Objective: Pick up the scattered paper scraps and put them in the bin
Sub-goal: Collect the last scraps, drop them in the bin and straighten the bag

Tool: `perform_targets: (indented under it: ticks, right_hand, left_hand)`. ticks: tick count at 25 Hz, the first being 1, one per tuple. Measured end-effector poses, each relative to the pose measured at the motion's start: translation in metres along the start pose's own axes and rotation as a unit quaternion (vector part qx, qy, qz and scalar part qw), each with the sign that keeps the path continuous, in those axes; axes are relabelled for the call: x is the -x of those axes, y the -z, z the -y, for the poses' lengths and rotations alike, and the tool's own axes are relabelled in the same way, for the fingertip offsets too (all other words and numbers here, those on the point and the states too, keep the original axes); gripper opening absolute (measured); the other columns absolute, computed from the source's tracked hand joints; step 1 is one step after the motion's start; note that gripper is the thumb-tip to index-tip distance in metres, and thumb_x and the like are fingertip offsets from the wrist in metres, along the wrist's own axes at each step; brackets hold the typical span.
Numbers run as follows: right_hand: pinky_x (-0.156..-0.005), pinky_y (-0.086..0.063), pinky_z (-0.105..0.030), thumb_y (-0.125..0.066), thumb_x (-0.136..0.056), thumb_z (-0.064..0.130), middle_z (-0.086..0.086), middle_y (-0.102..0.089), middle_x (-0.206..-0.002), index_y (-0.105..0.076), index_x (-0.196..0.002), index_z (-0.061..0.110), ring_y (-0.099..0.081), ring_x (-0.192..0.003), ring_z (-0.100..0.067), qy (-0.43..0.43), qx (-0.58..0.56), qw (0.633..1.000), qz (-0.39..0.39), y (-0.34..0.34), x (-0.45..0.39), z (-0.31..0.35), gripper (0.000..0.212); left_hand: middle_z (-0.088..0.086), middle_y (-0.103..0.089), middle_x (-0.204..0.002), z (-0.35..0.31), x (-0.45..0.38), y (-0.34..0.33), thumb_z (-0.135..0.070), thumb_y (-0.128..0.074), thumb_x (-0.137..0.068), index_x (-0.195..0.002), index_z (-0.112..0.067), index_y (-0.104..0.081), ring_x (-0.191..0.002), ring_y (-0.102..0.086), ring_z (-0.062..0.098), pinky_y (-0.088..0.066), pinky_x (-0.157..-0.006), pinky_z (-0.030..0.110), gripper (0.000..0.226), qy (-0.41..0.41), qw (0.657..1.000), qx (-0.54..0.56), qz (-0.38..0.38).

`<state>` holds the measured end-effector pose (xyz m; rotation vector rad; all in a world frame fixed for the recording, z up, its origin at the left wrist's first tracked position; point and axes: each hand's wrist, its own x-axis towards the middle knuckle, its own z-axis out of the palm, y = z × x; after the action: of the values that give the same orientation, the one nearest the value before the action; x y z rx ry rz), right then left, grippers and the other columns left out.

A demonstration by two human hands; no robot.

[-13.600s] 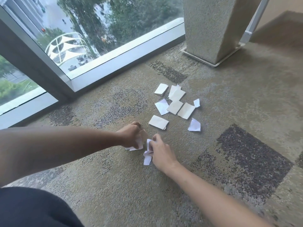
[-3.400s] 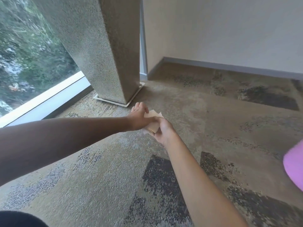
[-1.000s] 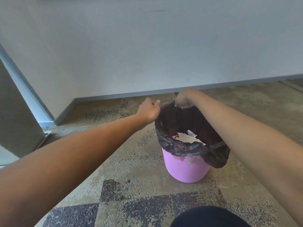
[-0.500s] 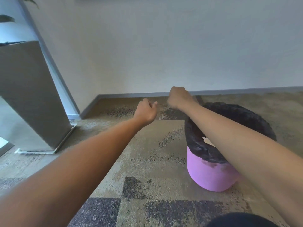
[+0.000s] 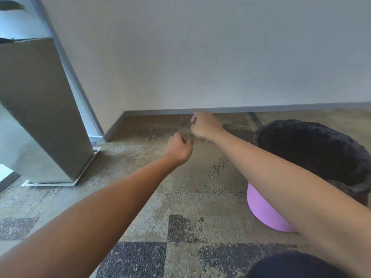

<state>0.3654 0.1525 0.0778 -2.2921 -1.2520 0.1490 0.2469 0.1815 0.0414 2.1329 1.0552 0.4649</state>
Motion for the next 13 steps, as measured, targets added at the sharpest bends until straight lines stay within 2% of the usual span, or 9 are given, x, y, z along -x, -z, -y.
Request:
perform_targets:
  ticks: [2,3,4,6,7,9,11,13]
  right_hand:
    - [-0.085,-0.057,-0.042,-0.054,-0.086,0.006,-0.009,-0.07,-0.106,-0.068,-0.105,0.007,-0.066,-0.096,-0.027,-0.029,0.014,0.999,-0.003,-0.003,-0.001,-0.014,0.024]
    - [-0.085,-0.057,-0.041,-0.055,-0.085,0.006,-0.008,-0.07,-0.105,-0.069,-0.103,0.007,-0.066,-0.096,-0.026,-0.043,0.016,0.999,-0.01,-0.001,-0.001,-0.021,0.023]
    - [-0.086,-0.057,-0.04,-0.055,-0.085,0.007,-0.007,-0.07,-0.104,-0.07,-0.1,0.007,-0.066,-0.096,-0.026,-0.053,0.019,0.998,-0.015,0.003,-0.002,-0.029,0.021]
    - [-0.081,-0.058,-0.039,-0.053,-0.084,0.007,-0.009,-0.072,-0.095,-0.071,-0.084,0.007,-0.068,-0.091,-0.028,-0.059,0.037,0.998,-0.011,0.014,-0.006,-0.044,0.018]
    - [-0.074,-0.059,-0.038,-0.052,-0.084,0.007,-0.01,-0.072,-0.087,-0.069,-0.075,0.007,-0.068,-0.084,-0.029,-0.063,0.046,0.997,-0.007,0.021,-0.007,-0.05,0.019]
    - [-0.055,-0.05,-0.032,-0.05,-0.086,0.006,-0.01,-0.058,-0.066,-0.057,-0.064,0.008,-0.059,-0.064,-0.029,-0.074,0.053,0.996,-0.014,0.037,-0.011,-0.059,0.023]
    - [-0.052,-0.038,-0.028,-0.05,-0.087,0.006,-0.006,-0.046,-0.06,-0.048,-0.062,0.01,-0.048,-0.056,-0.025,-0.076,0.058,0.995,-0.026,0.051,-0.014,-0.069,0.025]
    - [-0.05,-0.033,-0.026,-0.05,-0.089,0.007,-0.005,-0.039,-0.057,-0.039,-0.058,0.011,-0.04,-0.051,-0.022,-0.08,0.06,0.995,-0.03,0.06,-0.014,-0.079,0.033]
  left_hand:
    - [0.012,-0.052,-0.095,-0.02,0.008,-0.025,-0.022,-0.043,-0.098,-0.087,-0.014,-0.046,-0.078,-0.048,0.023,-0.044,-0.066,0.032,0.015,-0.009,0.993,0.07,0.099]
    - [0.012,-0.051,-0.099,-0.033,0.014,-0.039,-0.018,-0.041,-0.098,-0.09,-0.013,-0.049,-0.082,-0.05,0.024,-0.047,-0.068,0.035,0.013,-0.017,0.983,0.103,0.152]
    - [0.011,-0.052,-0.108,-0.048,0.022,-0.051,-0.018,-0.039,-0.099,-0.103,-0.012,-0.053,-0.09,-0.054,0.027,-0.051,-0.07,0.036,0.016,-0.024,0.971,0.135,0.197]
    - [0.008,-0.052,-0.13,-0.075,0.035,-0.076,-0.021,-0.038,-0.102,-0.133,-0.013,-0.047,-0.111,-0.056,0.033,-0.057,-0.076,0.043,0.033,-0.022,0.943,0.205,0.262]
    - [0.009,-0.053,-0.134,-0.086,0.038,-0.085,-0.02,-0.037,-0.103,-0.137,-0.013,-0.044,-0.114,-0.057,0.034,-0.057,-0.08,0.048,0.036,-0.01,0.93,0.234,0.284]
    - [0.017,-0.057,-0.13,-0.101,0.039,-0.097,-0.018,-0.036,-0.103,-0.135,-0.007,-0.047,-0.104,-0.061,0.036,-0.057,-0.079,0.051,0.036,0.04,0.91,0.28,0.303]
    - [0.021,-0.06,-0.125,-0.11,0.036,-0.106,-0.018,-0.042,-0.1,-0.127,0.001,-0.054,-0.098,-0.065,0.041,-0.058,-0.074,0.048,0.035,0.093,0.9,0.294,0.308]
    - [0.025,-0.065,-0.109,-0.115,0.032,-0.115,-0.013,-0.054,-0.093,-0.112,0.008,-0.062,-0.085,-0.068,0.04,-0.061,-0.064,0.047,0.029,0.114,0.903,0.285,0.301]
